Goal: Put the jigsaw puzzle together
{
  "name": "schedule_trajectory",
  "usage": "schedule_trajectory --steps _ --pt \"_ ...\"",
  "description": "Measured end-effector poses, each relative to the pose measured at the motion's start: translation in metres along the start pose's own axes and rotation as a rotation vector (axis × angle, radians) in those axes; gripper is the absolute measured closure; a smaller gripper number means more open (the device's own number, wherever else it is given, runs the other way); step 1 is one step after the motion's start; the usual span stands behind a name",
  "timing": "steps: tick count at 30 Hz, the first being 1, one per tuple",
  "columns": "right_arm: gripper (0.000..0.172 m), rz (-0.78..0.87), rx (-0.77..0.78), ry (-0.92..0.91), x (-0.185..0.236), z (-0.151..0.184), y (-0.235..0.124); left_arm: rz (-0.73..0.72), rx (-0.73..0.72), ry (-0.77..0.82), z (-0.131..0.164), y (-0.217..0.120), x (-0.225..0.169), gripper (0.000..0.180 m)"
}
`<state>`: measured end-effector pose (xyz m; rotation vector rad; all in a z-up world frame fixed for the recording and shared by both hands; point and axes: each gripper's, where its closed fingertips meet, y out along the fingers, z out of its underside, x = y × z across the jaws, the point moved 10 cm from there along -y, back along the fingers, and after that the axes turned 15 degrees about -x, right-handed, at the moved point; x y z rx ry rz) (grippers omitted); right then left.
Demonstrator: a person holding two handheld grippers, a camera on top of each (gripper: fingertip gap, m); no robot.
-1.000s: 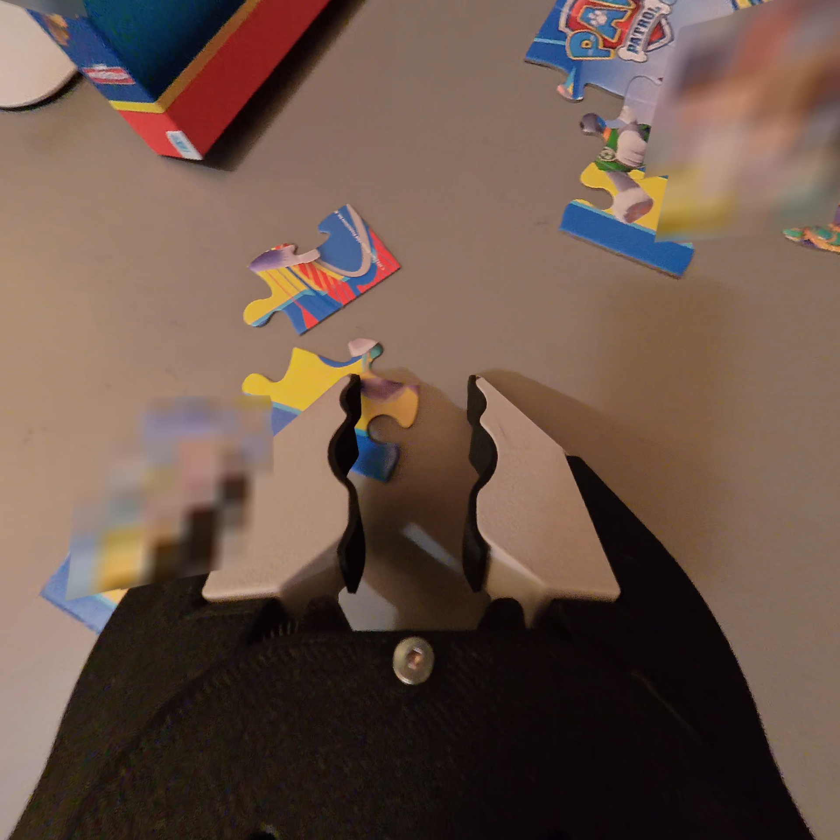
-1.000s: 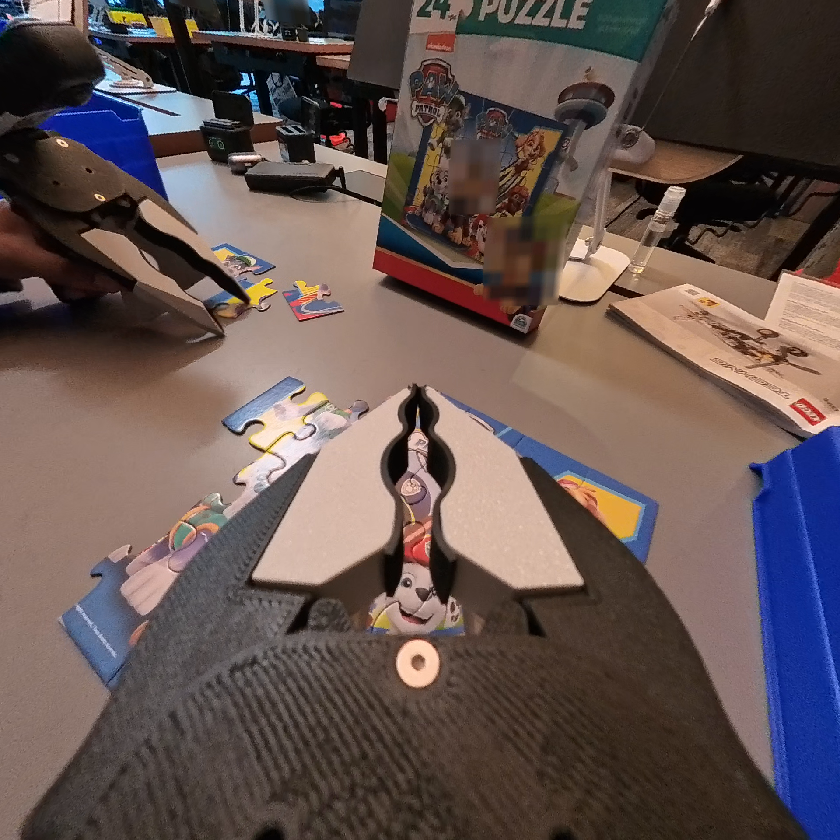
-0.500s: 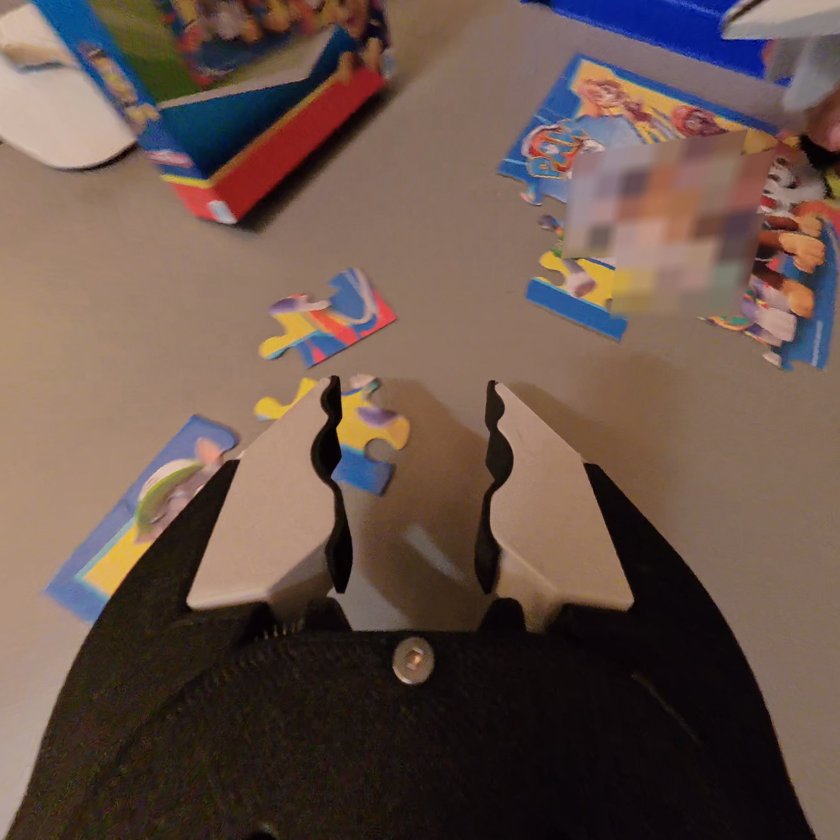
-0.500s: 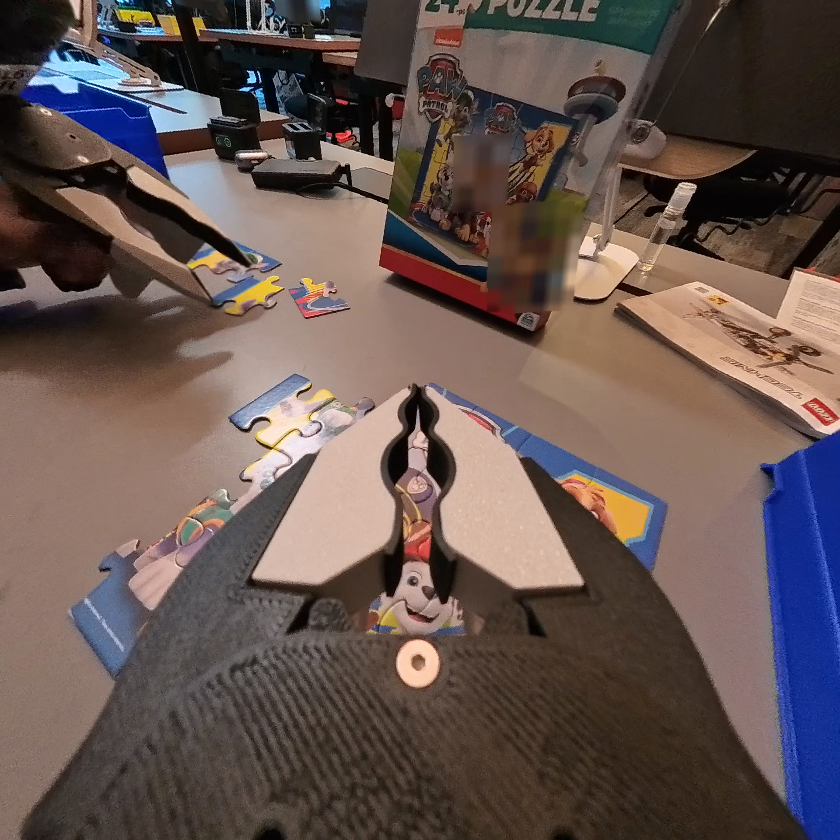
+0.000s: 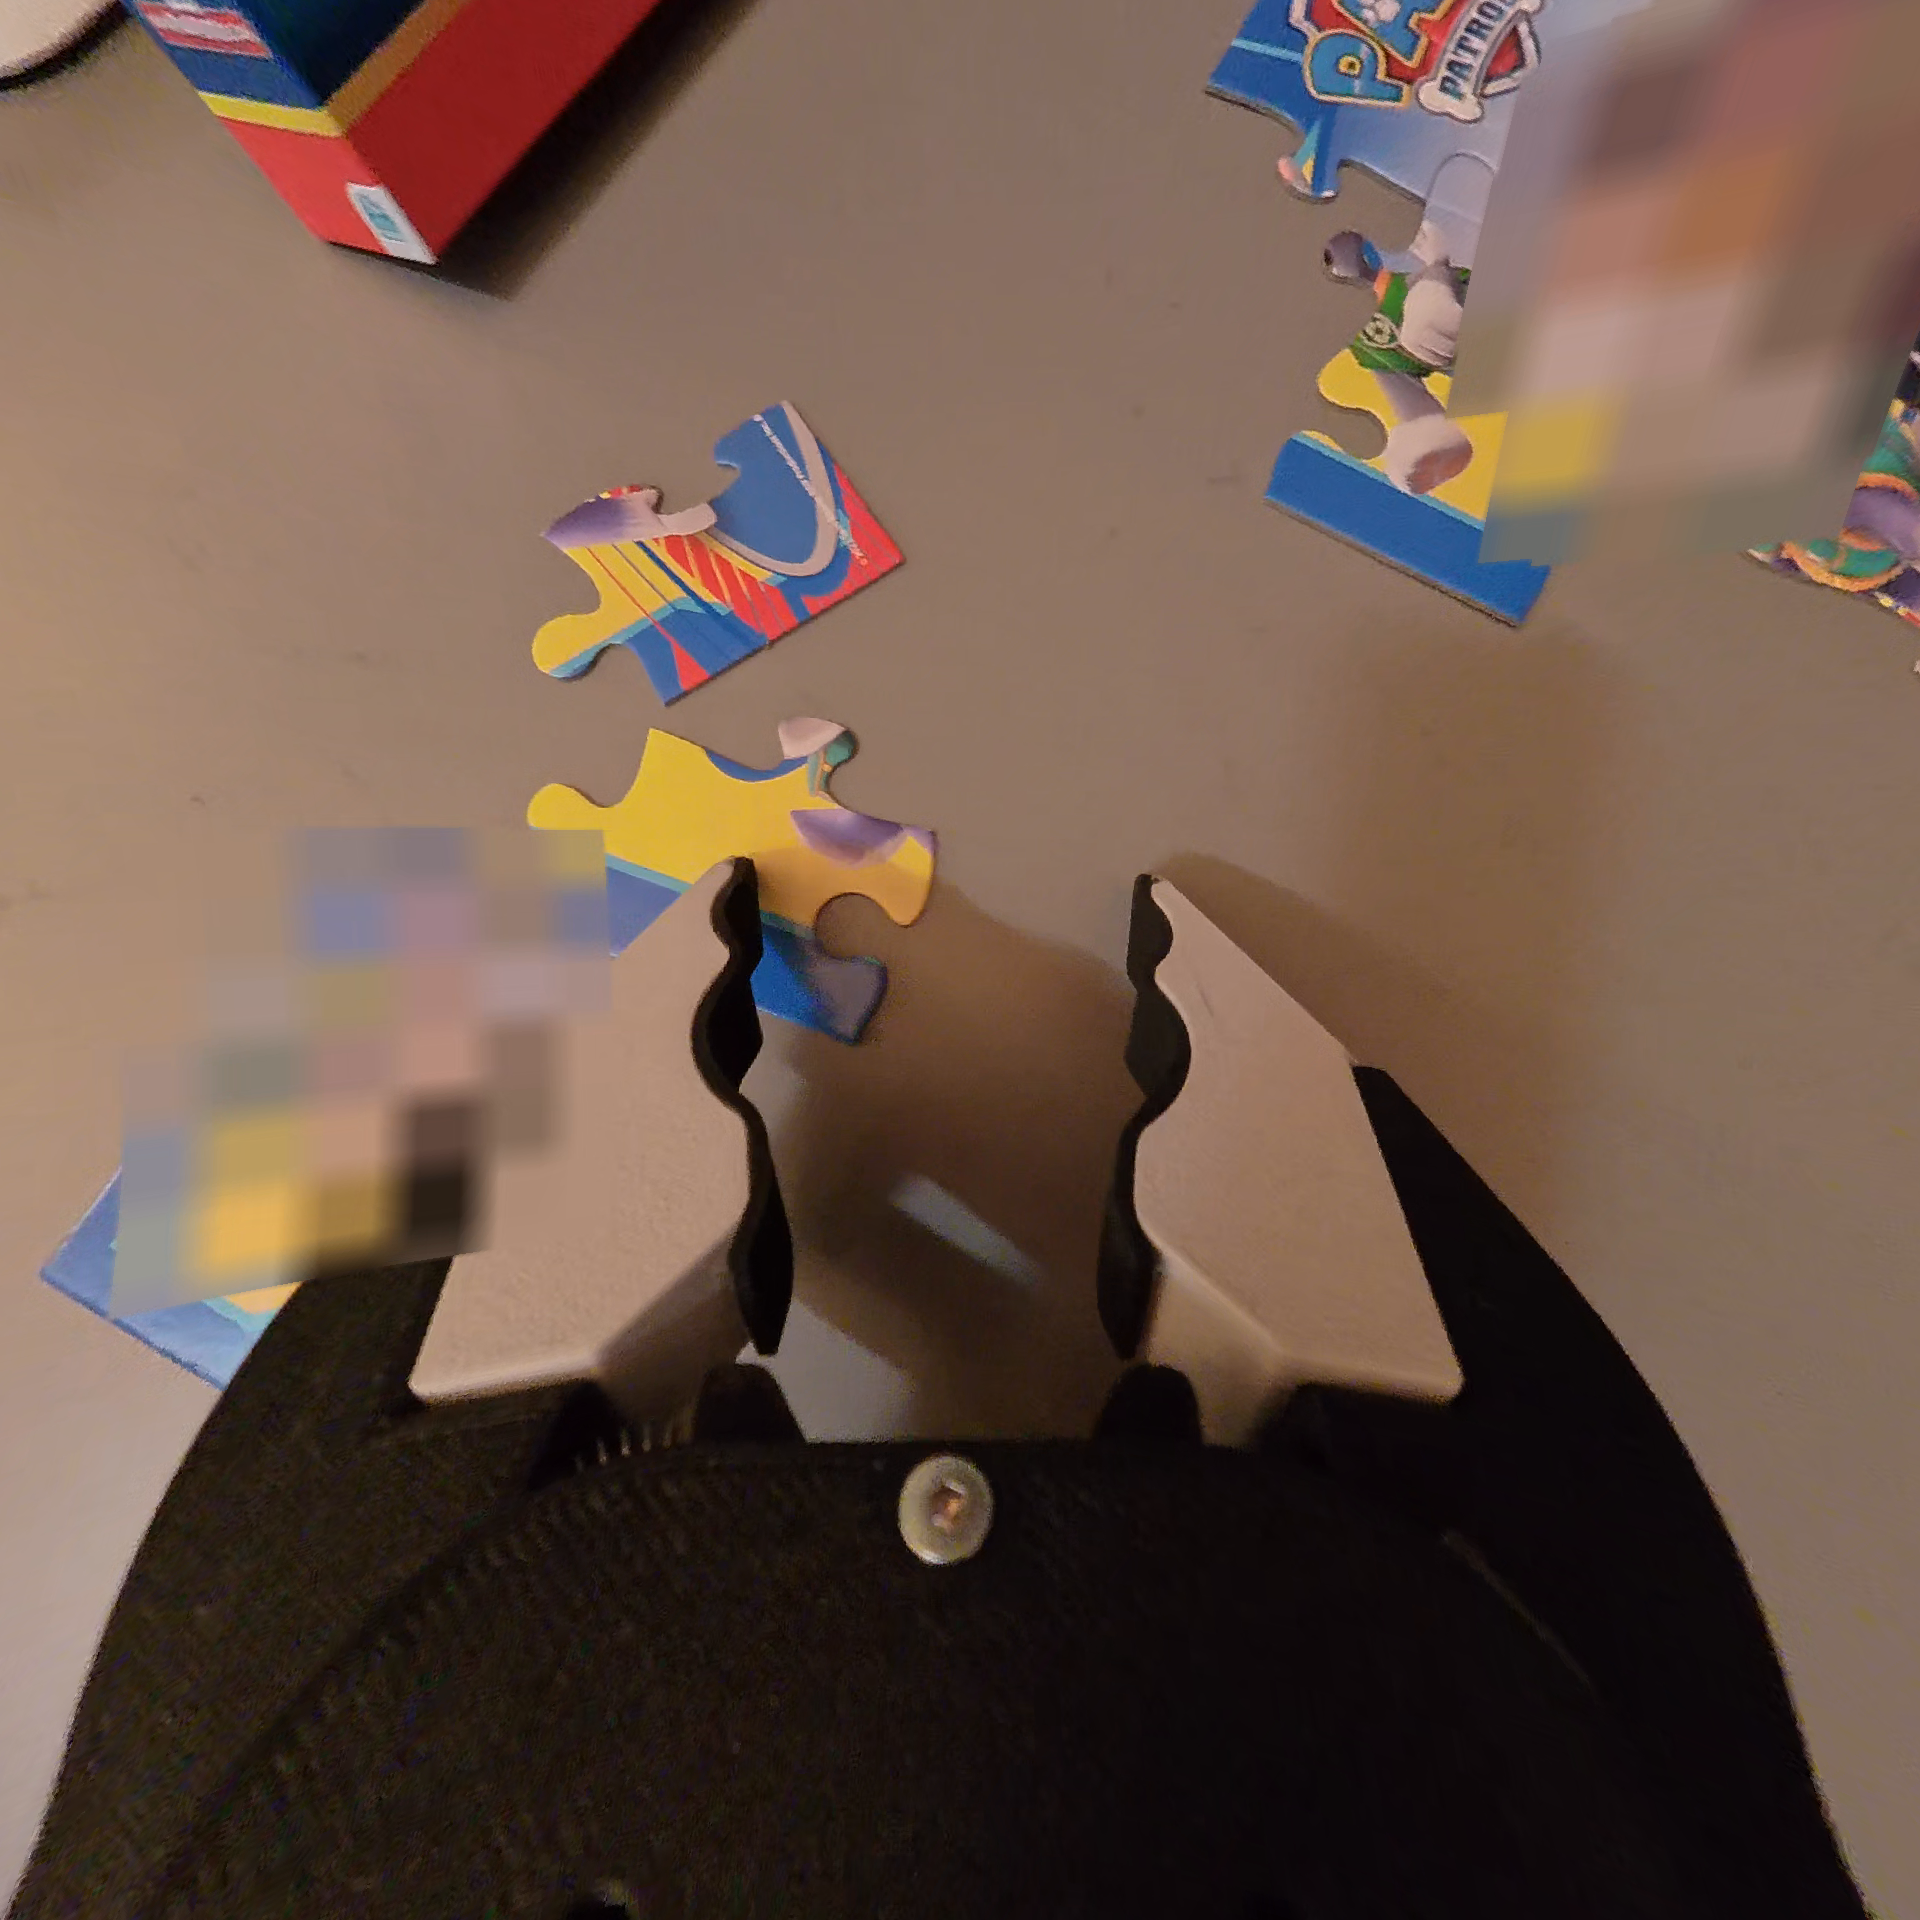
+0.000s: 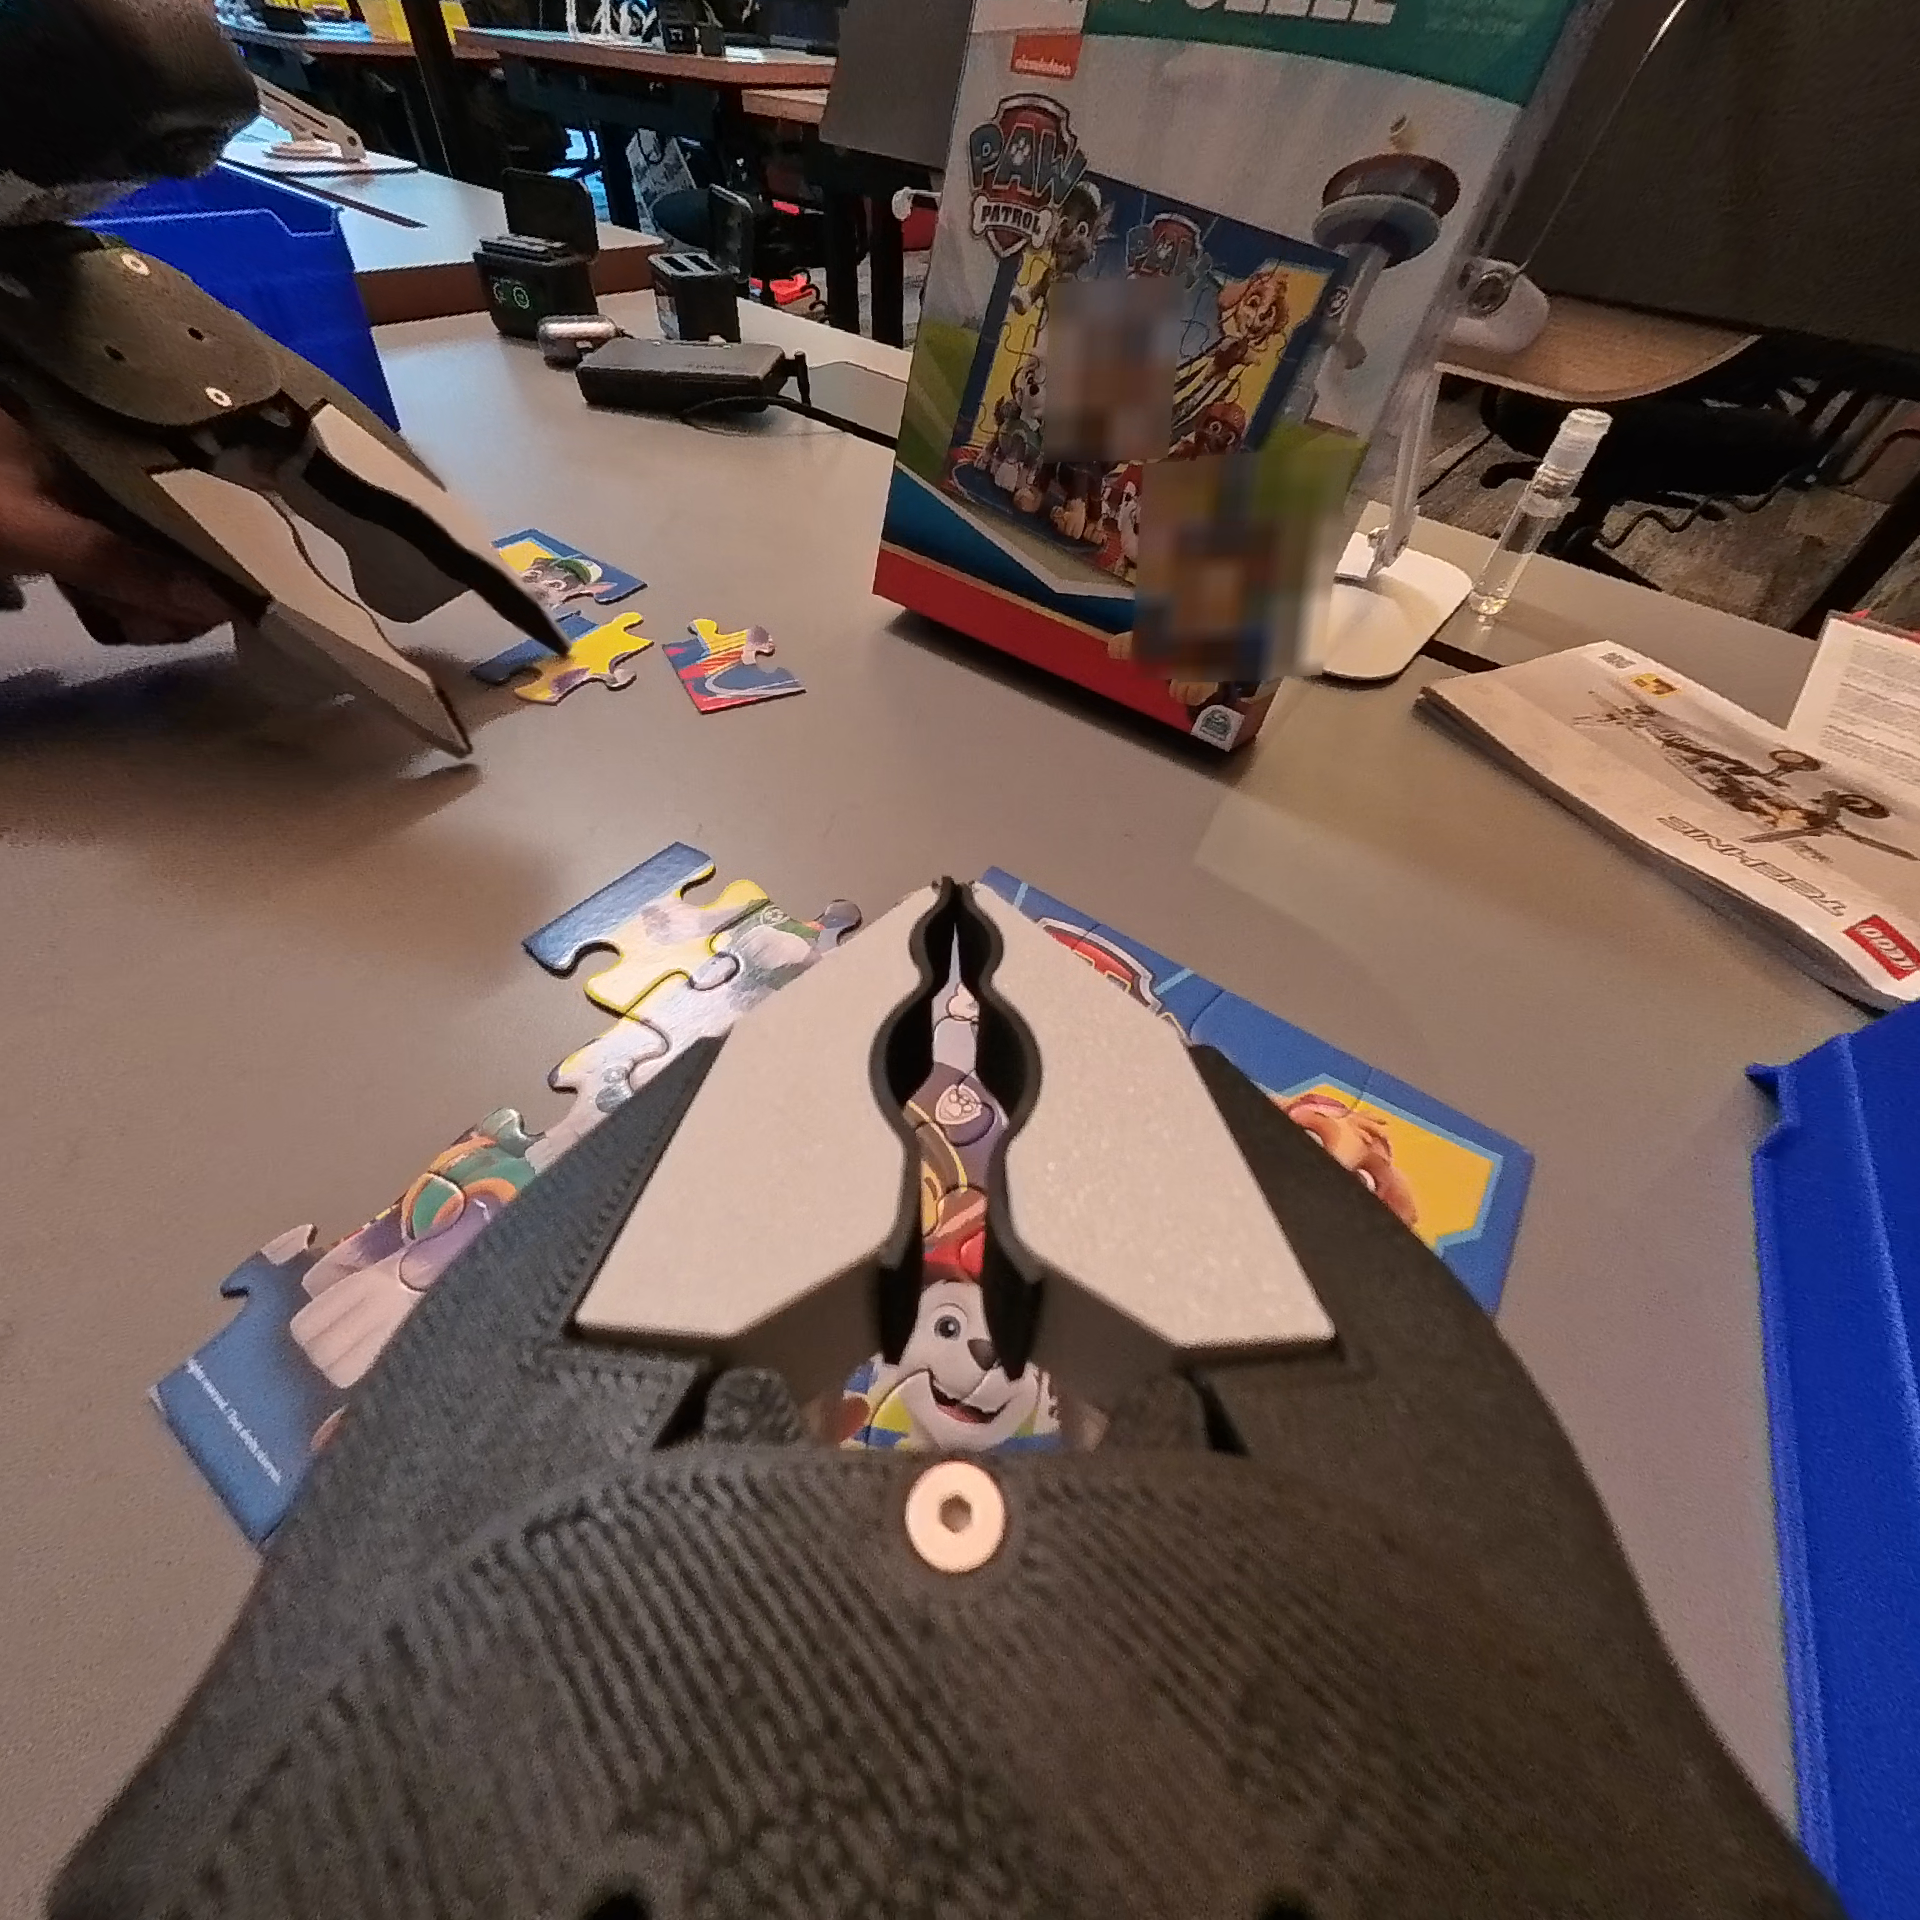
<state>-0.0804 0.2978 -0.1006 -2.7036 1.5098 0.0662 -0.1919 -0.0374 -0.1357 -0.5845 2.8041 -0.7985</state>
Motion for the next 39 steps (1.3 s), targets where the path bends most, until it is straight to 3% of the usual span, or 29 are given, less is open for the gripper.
schedule_trajectory --steps 5,10,20,23,29,39 --pt "0.172 0.001 0.002 -0.002 0.0 0.0 0.0 0.09 0.016 -0.018 -0.003 -0.002 -0.008 0.116" --pt "0.172 0.0 0.001 0.0 0.0 0.0 0.001 -0.096 -0.072 0.08 -0.013 -0.004 0.022 0.11" --pt "0.172 -0.002 0.022 -0.015 0.001 0.002 0.004 0.076 -0.019 -0.029 -0.004 0.004 0.045 0.096" --pt "0.172 -0.007 0.029 -0.019 0.002 0.002 0.005 0.039 0.012 0.042 -0.003 0.005 0.041 0.097" --pt "0.172 -0.011 0.037 -0.03 0.004 0.003 0.006 0.053 0.015 0.078 -0.003 0.005 0.029 0.119" --pt "0.172 -0.009 0.035 -0.029 0.004 0.003 0.005 0.153 0.044 0.136 -0.007 0.013 -0.019 0.119"
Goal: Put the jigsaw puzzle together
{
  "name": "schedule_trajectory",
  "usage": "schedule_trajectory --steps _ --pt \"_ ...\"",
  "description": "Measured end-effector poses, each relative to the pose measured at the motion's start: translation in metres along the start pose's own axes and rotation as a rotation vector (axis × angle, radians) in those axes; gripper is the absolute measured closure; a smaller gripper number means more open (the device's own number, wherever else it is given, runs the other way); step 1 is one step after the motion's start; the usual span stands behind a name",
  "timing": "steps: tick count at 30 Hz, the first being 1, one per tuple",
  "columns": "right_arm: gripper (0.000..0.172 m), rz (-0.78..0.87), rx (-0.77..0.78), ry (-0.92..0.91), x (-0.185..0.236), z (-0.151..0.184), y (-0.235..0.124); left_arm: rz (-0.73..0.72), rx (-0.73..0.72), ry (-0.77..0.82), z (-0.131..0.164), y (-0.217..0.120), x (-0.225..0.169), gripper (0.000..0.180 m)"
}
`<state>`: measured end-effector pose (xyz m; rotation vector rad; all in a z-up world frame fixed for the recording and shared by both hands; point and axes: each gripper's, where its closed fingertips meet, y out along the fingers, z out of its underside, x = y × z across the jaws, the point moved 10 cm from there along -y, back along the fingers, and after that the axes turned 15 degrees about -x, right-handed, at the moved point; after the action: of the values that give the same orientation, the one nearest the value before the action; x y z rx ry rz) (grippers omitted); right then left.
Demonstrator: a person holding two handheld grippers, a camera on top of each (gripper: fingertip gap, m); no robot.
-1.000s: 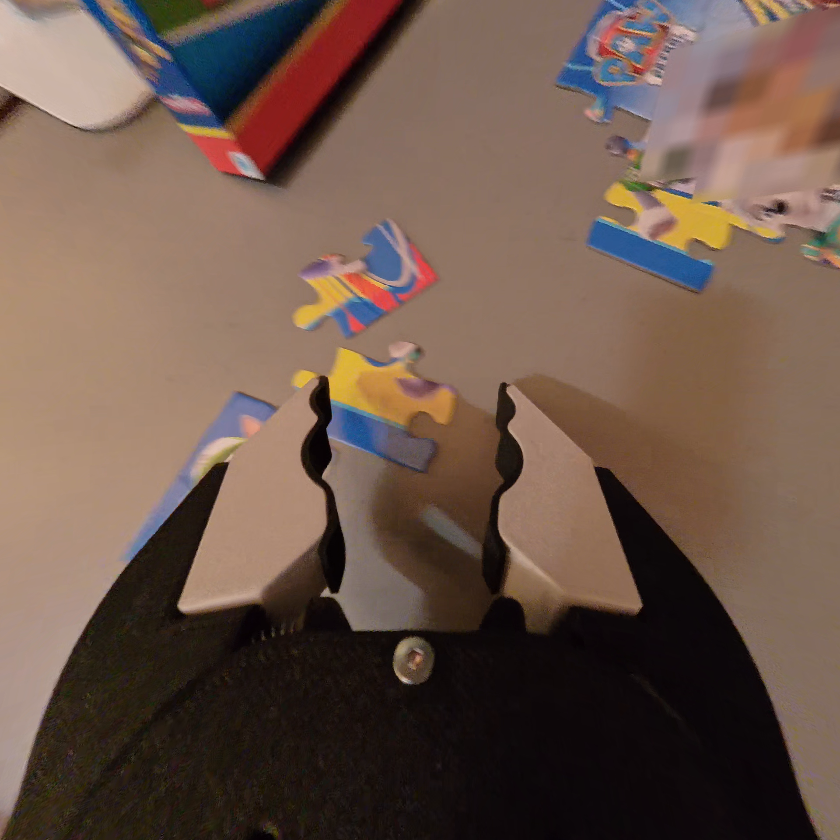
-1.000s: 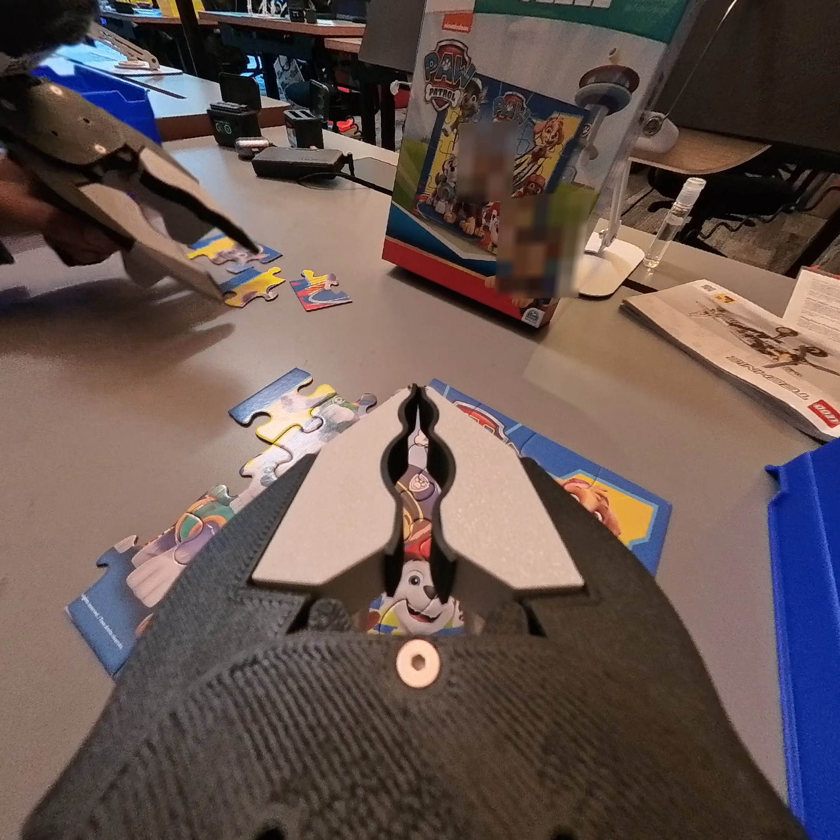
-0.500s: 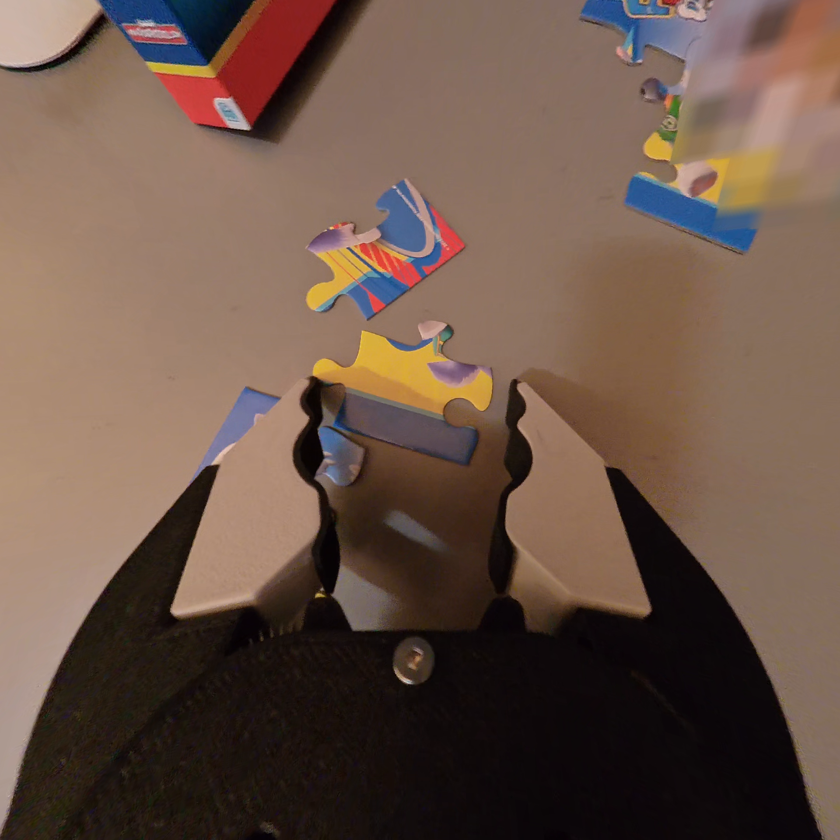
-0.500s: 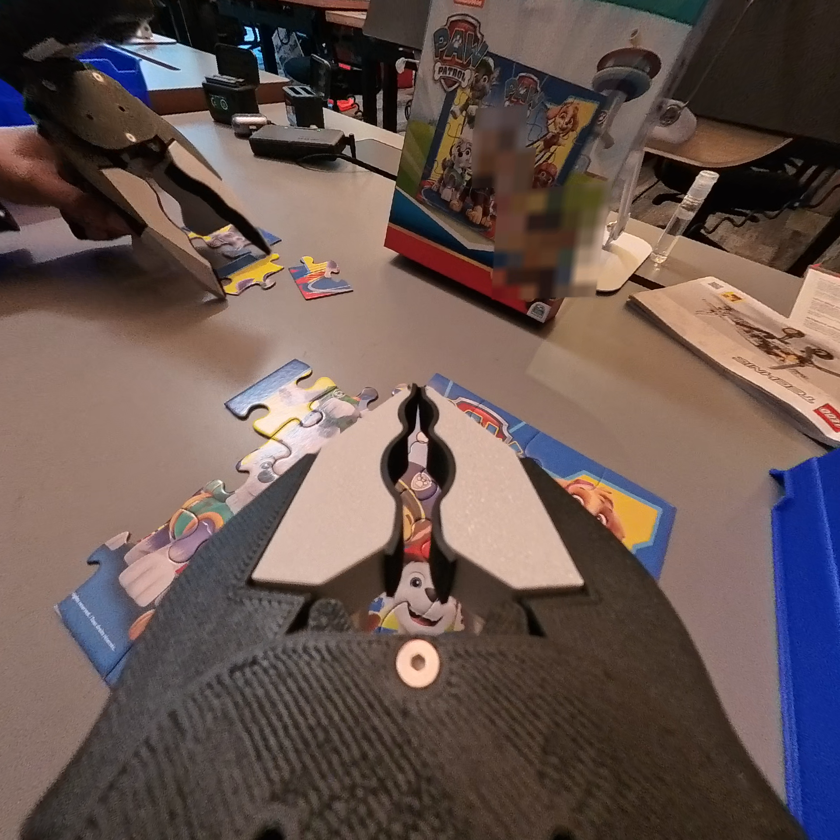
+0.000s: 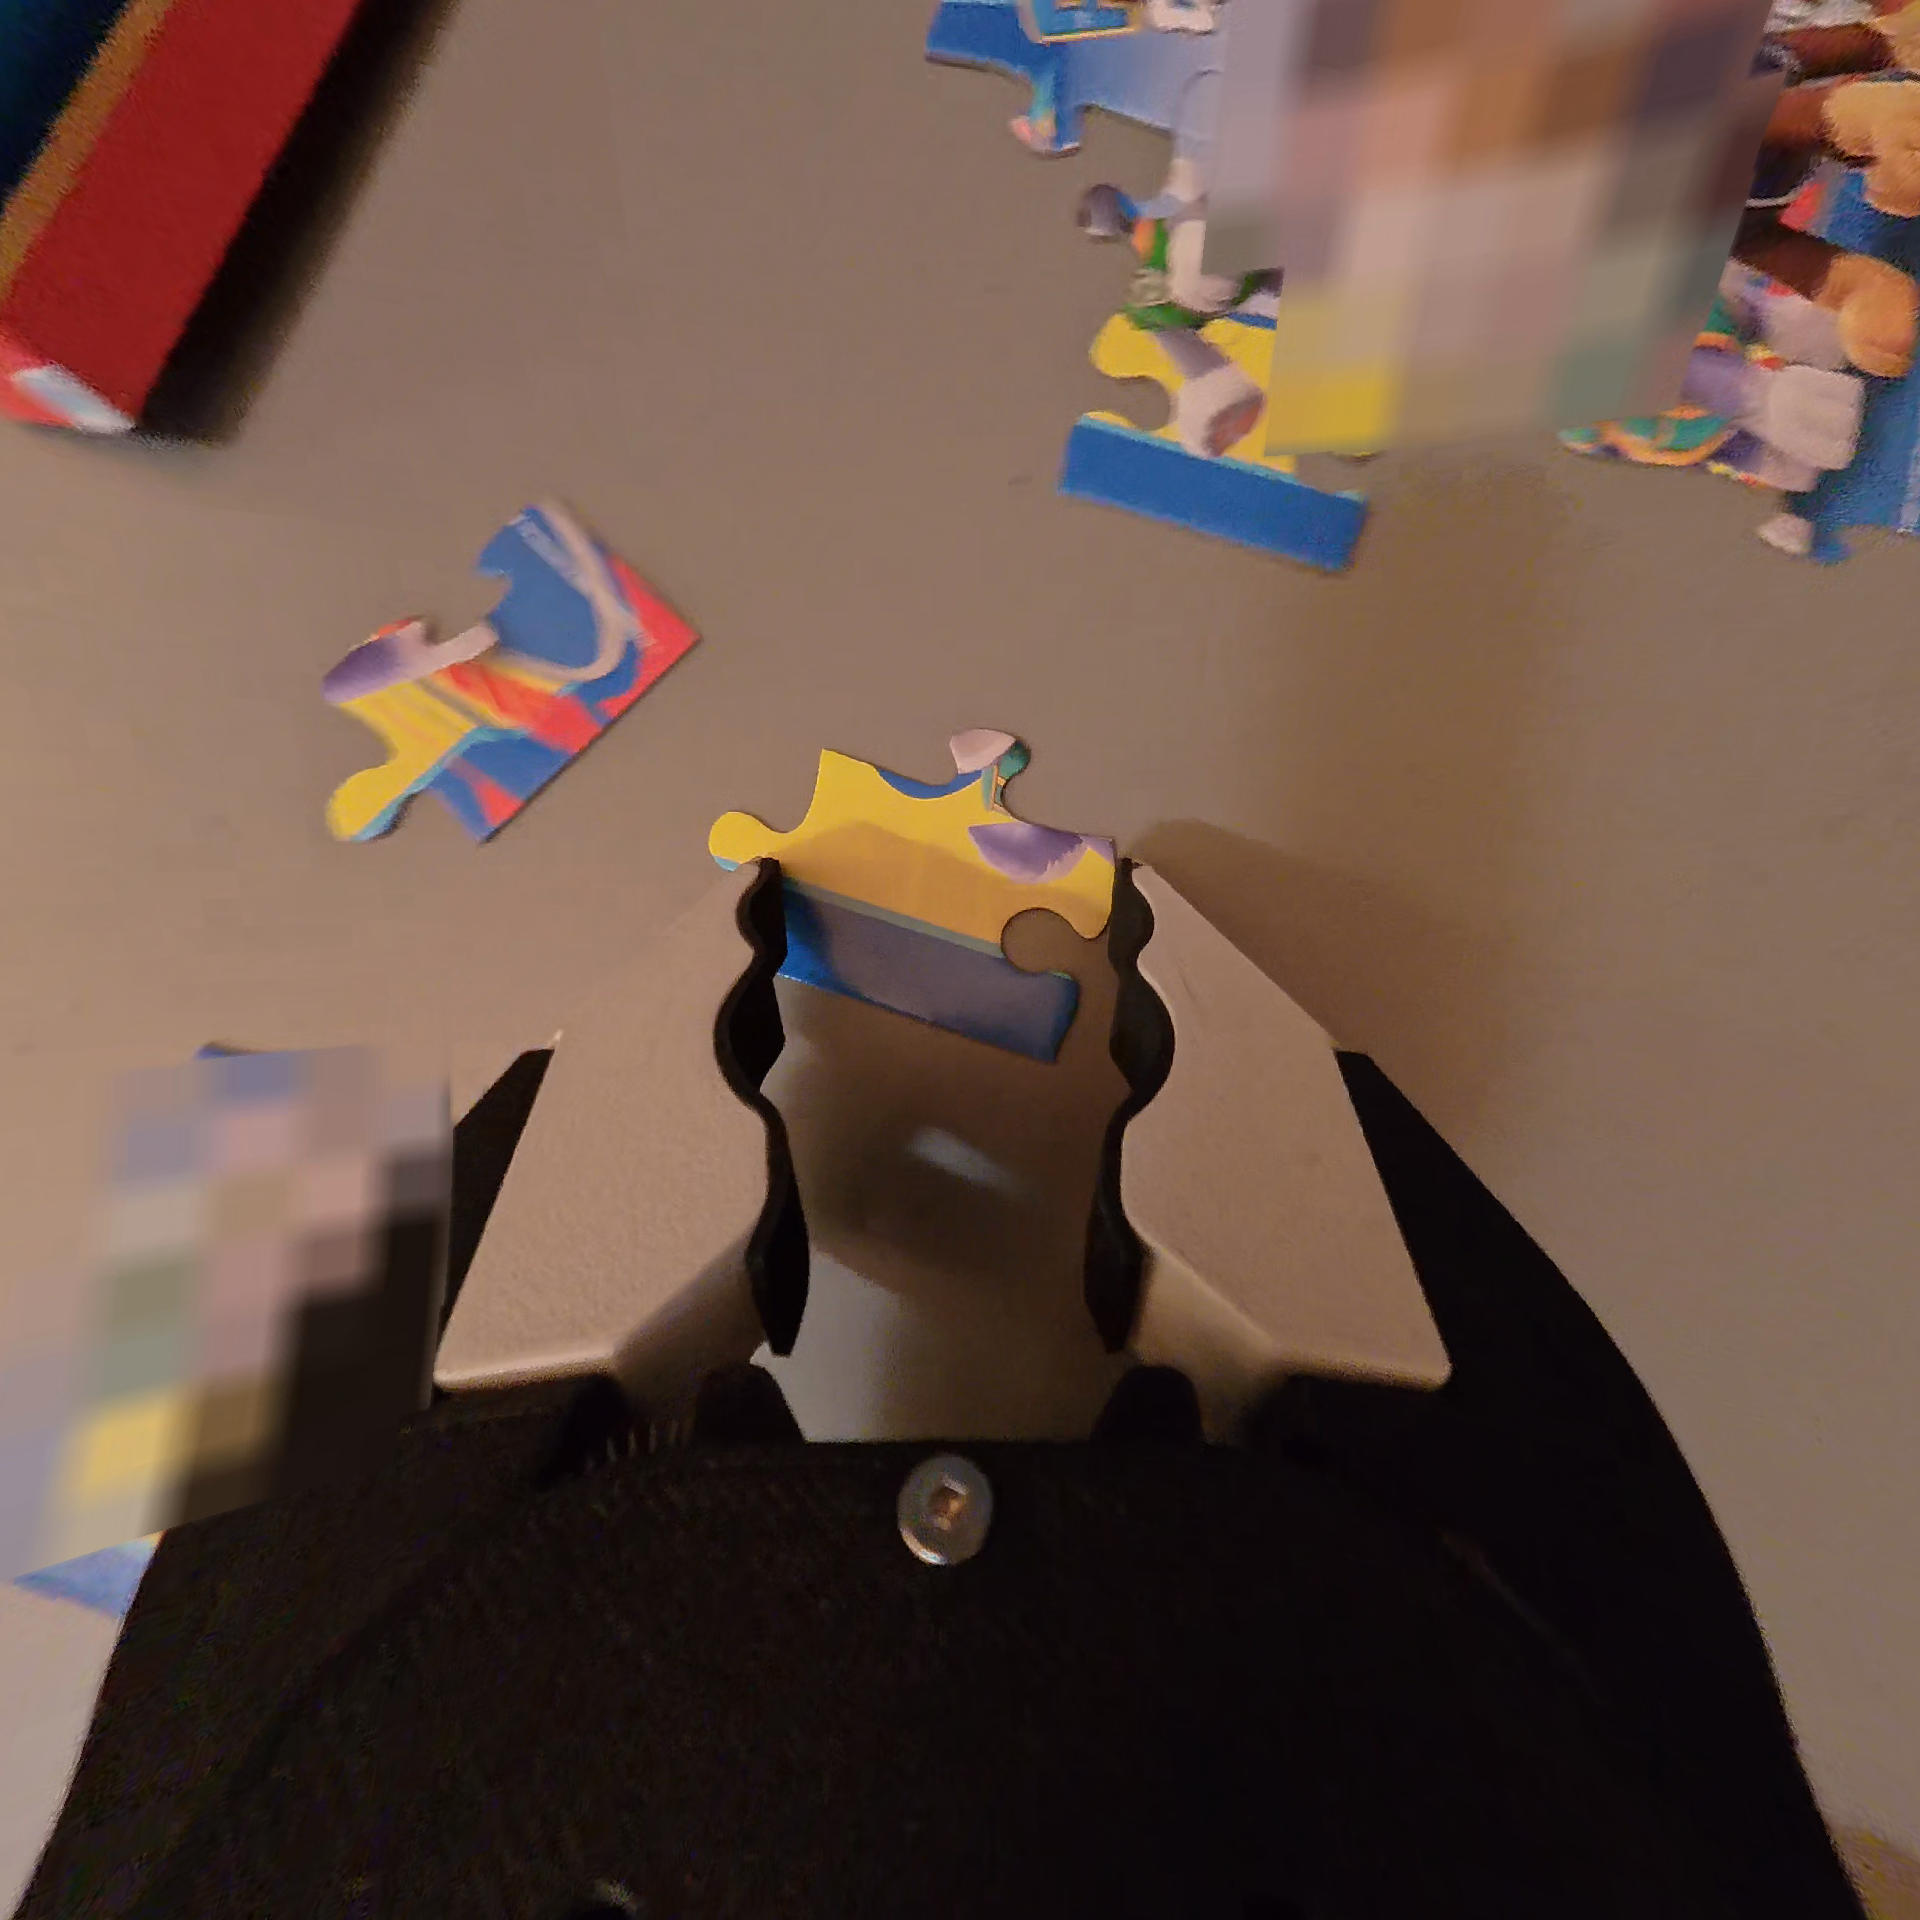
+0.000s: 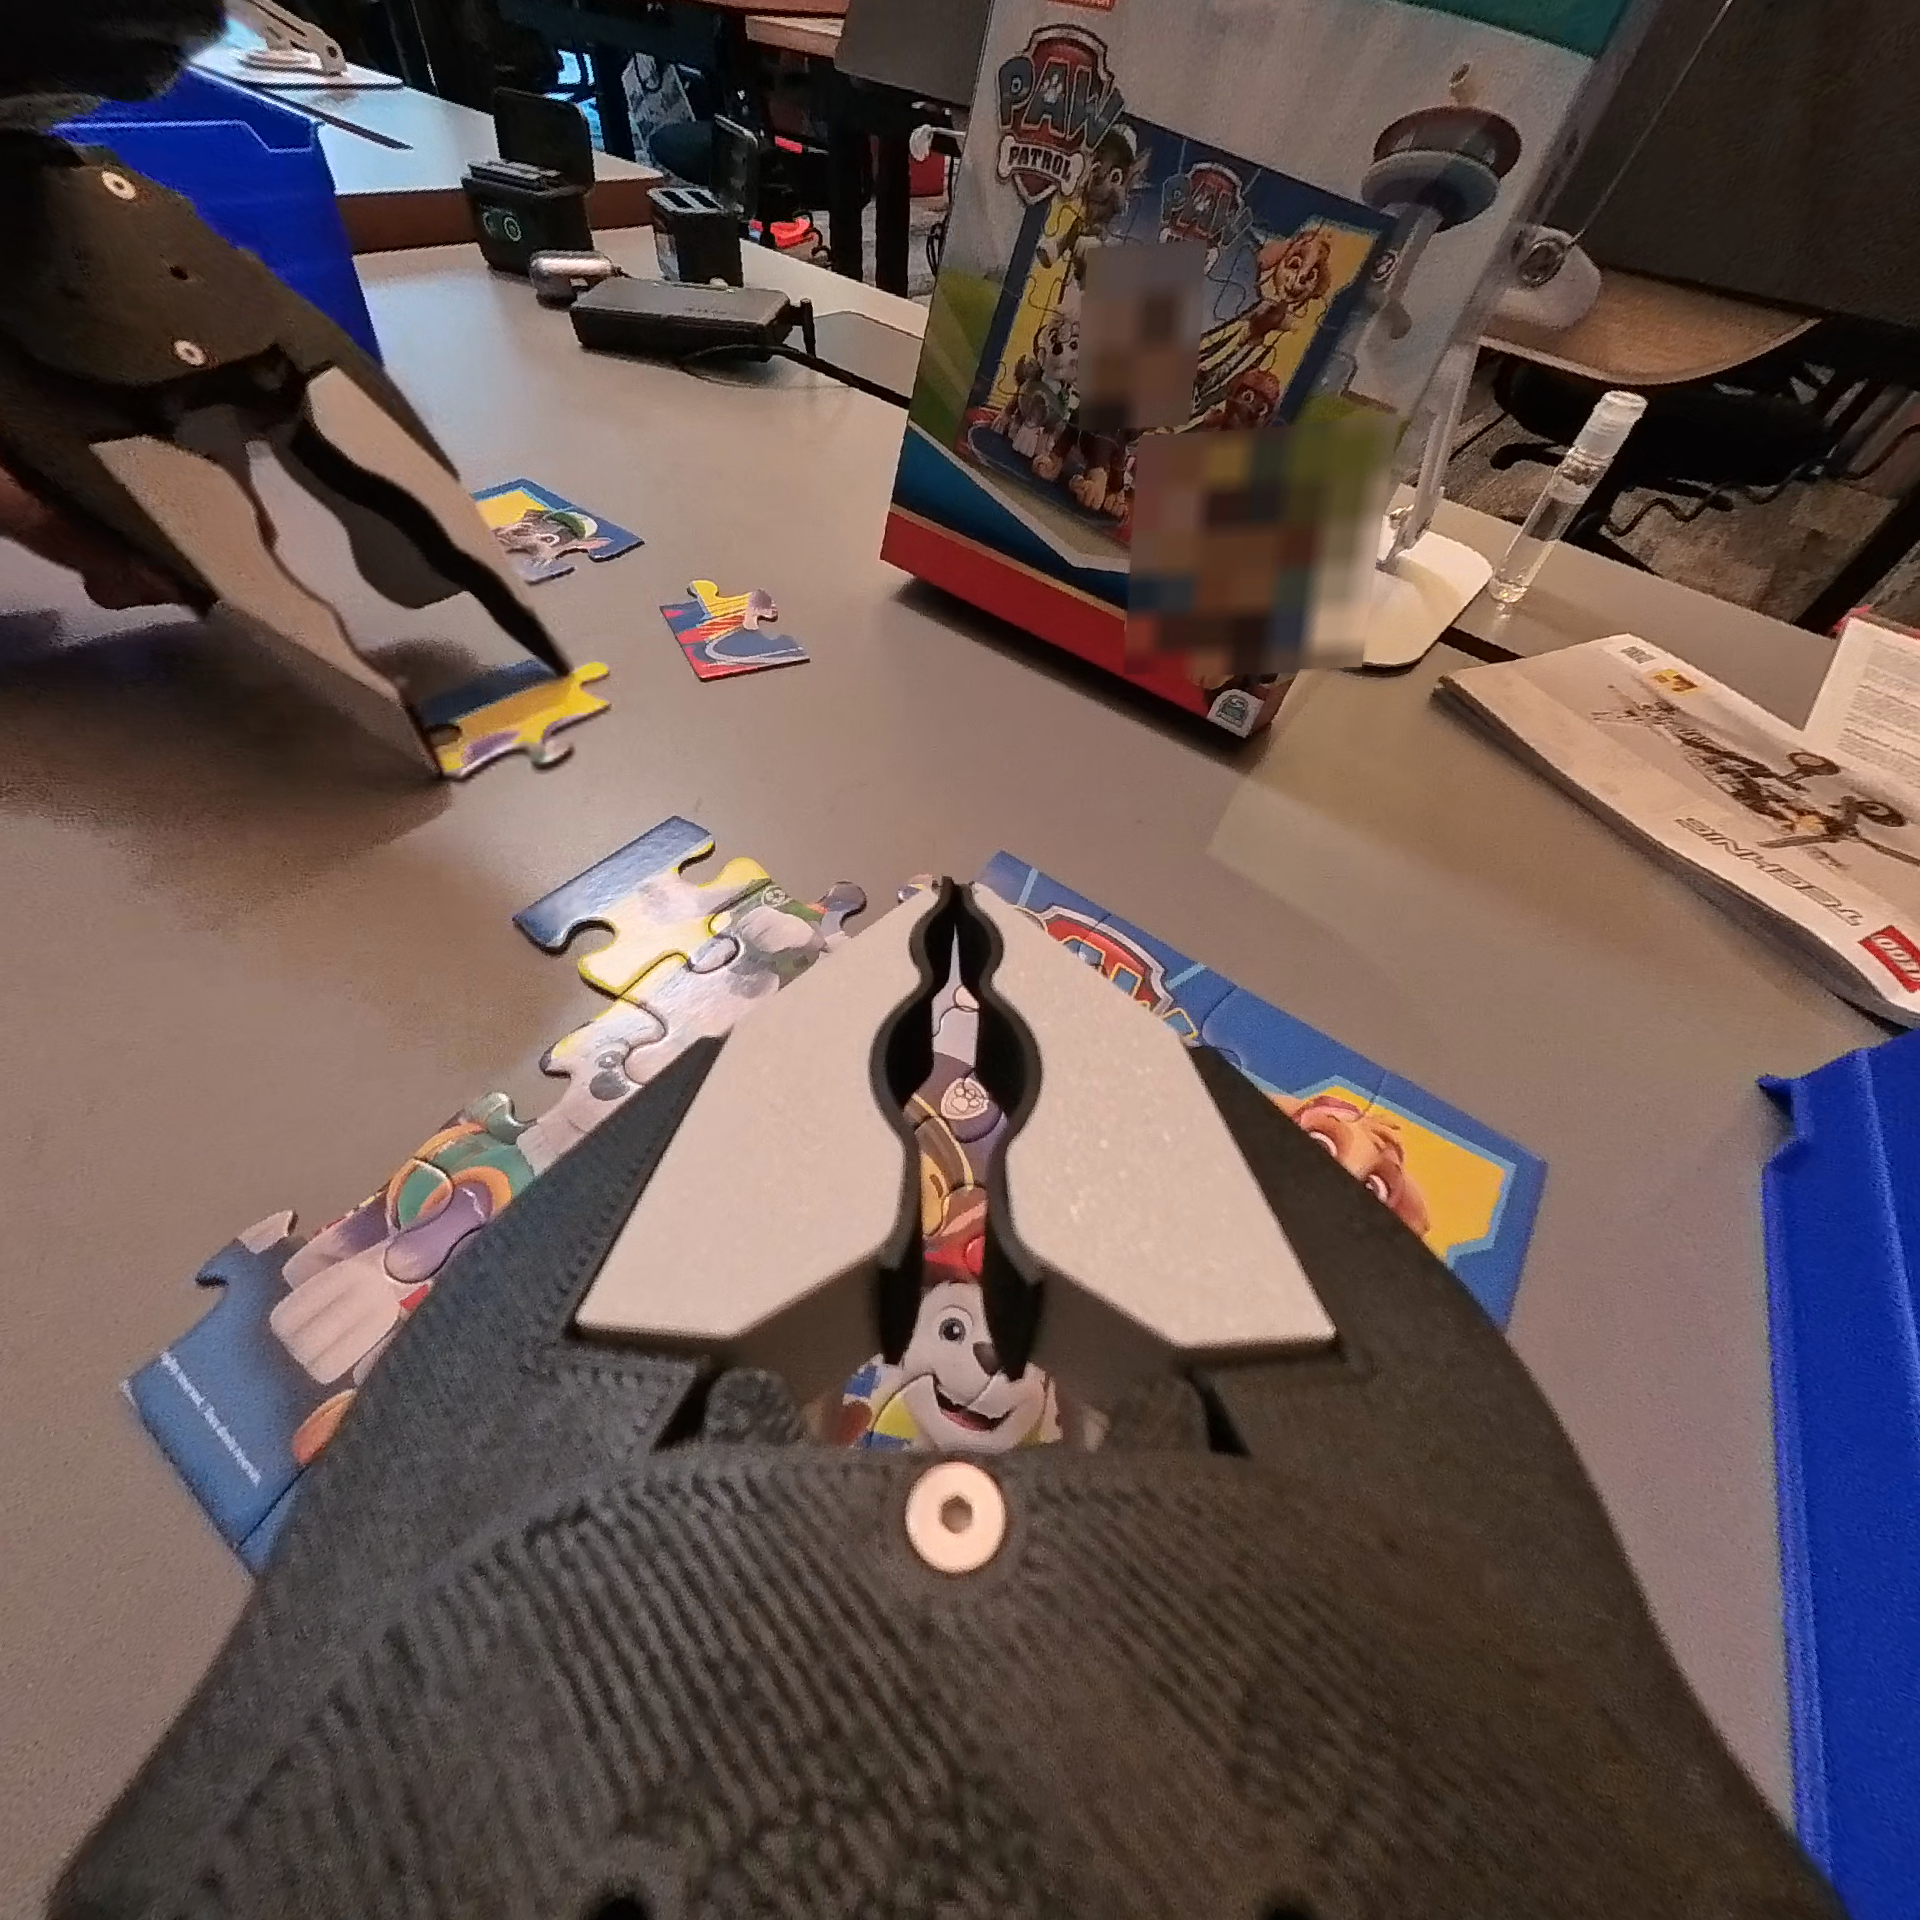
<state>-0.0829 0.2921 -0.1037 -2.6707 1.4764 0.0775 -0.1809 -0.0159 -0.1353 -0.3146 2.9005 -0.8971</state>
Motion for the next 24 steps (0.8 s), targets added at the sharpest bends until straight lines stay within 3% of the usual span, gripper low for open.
schedule_trajectory --steps 6,12,15,24 --pt "0.172 0.002 -0.004 0.001 0.0 0.0 -0.001 0.117 0.001 0.082 -0.013 0.02 -0.044 0.12" --pt "0.172 -0.005 -0.011 0.007 0.001 -0.001 -0.001 0.15 -0.06 0.047 -0.027 0.021 -0.061 0.12" --pt "0.172 -0.008 -0.009 0.004 0.002 -0.001 -0.001 0.115 -0.085 -0.009 -0.037 0.029 -0.074 0.12" --pt "0.172 -0.02 -0.012 0.005 0.003 -0.001 -0.001 -0.041 0.005 0.042 -0.045 0.062 -0.112 0.121"
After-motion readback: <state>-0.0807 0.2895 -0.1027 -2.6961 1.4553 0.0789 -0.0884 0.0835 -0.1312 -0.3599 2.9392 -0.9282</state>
